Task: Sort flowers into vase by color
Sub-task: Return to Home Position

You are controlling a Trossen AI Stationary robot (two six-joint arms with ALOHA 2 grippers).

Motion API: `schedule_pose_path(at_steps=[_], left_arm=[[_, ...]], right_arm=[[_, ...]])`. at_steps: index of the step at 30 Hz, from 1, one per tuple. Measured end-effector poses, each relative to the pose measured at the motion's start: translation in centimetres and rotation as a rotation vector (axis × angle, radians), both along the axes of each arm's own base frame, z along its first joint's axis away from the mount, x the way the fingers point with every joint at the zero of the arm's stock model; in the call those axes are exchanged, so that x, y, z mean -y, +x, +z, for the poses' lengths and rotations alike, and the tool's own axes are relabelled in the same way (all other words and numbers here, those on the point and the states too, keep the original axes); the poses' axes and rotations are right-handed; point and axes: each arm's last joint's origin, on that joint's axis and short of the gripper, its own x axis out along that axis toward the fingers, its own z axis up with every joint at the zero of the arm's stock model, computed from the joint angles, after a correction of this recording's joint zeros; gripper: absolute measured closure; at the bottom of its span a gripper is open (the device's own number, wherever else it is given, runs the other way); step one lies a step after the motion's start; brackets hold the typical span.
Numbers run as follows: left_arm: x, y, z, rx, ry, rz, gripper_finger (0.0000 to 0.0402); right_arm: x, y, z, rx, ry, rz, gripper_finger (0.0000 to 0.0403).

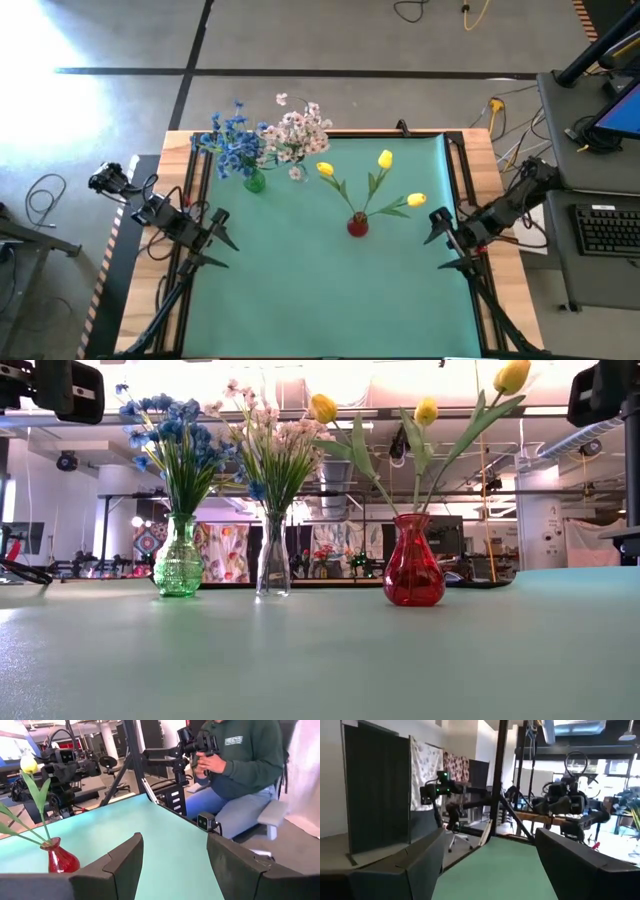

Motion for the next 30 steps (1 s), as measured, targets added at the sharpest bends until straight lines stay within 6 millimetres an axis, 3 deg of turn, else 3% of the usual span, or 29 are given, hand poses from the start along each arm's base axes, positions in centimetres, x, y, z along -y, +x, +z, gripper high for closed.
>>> schedule_pose_path(at_steps=[3, 6, 13, 20, 30], left_arm=[[0.1, 0.1, -0.1, -0.012, 0.008, 0.0, 0.0196], [0.2, 0.3, -0.2, -0.024, 0.015, 0.0, 0.0196], [0.3, 0.5, -0.5, -0.048, 0.03, 0.0, 0.0196], [0.5, 0.8, -0.7, -0.071, 0.045, 0.0, 0.0196], [0.7, 1.0, -1.0, -0.099, 0.063, 0.0, 0.0196]], right_arm=[[0.0, 0.0, -0.2, -0.008, -0.028, -0.012, 0.0105], [0.0, 0.1, -0.4, -0.074, 0.059, 0.013, 0.0109], [-0.3, 0.4, -1.5, -0.169, -0.023, -0.003, 0.0105], [-0.1, 0.7, -3.1, -0.373, 0.038, -0.122, 0.0096], [0.3, -0.3, -1.9, -0.166, -0.068, -0.004, 0.0093]])
